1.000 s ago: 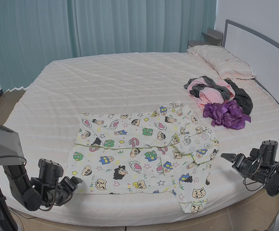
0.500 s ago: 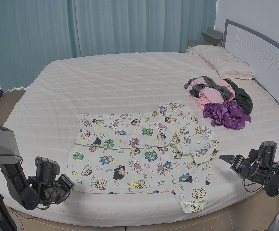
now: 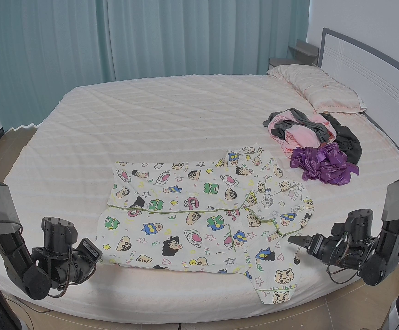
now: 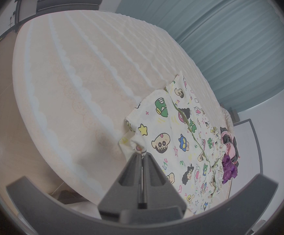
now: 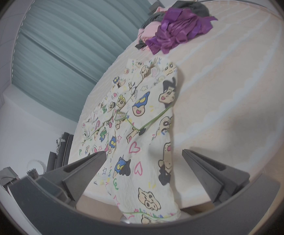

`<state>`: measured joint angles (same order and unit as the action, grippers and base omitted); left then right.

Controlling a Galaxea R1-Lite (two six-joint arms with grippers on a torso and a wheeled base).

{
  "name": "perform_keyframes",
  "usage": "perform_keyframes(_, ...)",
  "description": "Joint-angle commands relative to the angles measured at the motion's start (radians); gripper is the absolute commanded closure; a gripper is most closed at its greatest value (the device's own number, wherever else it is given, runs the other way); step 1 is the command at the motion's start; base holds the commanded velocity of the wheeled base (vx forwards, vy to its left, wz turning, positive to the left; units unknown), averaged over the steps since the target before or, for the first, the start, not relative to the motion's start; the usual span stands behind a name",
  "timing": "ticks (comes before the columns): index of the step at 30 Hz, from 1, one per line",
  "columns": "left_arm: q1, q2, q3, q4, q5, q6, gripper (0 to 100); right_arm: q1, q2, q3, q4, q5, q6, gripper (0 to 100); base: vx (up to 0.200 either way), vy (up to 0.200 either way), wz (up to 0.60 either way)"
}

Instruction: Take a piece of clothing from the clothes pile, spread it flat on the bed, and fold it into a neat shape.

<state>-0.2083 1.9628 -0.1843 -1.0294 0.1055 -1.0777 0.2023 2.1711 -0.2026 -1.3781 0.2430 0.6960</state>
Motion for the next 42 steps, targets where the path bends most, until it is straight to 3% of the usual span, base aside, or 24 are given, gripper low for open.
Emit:
perform_keyframes(1,0.001,-0.027,0.011,-0.014,-0.001,-0.001,100,0.042,0.122,-0.090,0.011,-0.019,-0.021,0,0.000,0.000,0.00)
perform_keyframes(10,0.003,-0.022,0.011,-0.014,-0.006,-0.001,100,0.035,0.154,-0.204,0.131,-0.037,-0.041,0,0.000,0.000,0.00)
perform_keyframes(11,0.003,-0.024,0.011,-0.014,-0.006,-0.001,100,0.035,0.154,-0.210,0.134,-0.040,-0.044,100,0.000,0.000,0.00)
perform_keyframes(16,0.003,-0.027,0.012,-0.014,0.003,-0.001,100,0.020,0.150,-0.256,0.136,-0.102,-0.049,100,0.000,0.000,0.00)
perform_keyframes(25,0.020,-0.019,0.006,-0.057,0.000,0.004,100,-0.027,0.078,-0.345,0.148,-0.103,-0.050,100,0.000,0.000,0.00)
perform_keyframes(34,0.020,0.054,-0.023,-0.064,-0.001,0.005,100,-0.044,0.105,-0.492,0.304,-0.099,-0.061,100,0.000,0.000,0.00)
perform_keyframes(35,0.020,0.067,-0.026,-0.066,0.000,0.005,100,-0.041,0.116,-0.492,0.309,-0.099,-0.065,0,0.000,0.000,0.00)
perform_keyframes(42,0.020,0.085,-0.012,-0.141,-0.004,0.007,100,-0.063,0.118,-0.468,0.318,-0.096,-0.072,0,0.000,0.000,0.00)
